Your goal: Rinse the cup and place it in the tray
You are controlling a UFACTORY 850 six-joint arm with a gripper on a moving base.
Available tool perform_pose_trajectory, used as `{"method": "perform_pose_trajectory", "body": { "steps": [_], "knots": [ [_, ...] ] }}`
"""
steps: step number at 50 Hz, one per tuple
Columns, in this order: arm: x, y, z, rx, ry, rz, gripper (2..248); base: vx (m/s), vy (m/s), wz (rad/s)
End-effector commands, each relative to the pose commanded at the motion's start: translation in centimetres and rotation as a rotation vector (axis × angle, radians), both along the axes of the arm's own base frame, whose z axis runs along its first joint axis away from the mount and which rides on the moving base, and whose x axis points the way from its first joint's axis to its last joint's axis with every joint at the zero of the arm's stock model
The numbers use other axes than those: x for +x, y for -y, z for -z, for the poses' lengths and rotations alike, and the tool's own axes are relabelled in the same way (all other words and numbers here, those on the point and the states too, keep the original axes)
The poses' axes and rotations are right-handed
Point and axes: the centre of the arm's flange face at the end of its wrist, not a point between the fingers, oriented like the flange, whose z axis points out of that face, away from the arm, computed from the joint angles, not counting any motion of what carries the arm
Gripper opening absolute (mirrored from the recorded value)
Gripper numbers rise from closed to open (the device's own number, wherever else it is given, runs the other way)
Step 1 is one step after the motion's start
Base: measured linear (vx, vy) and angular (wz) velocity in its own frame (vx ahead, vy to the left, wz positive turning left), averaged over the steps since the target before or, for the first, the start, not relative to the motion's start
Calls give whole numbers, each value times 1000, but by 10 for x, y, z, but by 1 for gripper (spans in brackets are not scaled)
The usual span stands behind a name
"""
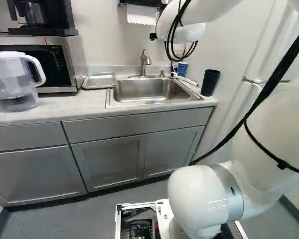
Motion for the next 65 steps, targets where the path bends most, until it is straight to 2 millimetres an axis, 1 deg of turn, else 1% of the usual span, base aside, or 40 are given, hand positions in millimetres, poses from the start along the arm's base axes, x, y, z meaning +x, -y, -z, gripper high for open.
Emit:
{"method": "perform_pose_trajectory", "body": {
  "steps": [33,36,65],
  "knots": [
    [0,0,0,0,0,0,247,64,8,3],
    [4,-1,0,0,-1,-2,247,49,-4,-10],
    [7,-1,0,0,-1,-2,247,3,0,0]
  ]
}}
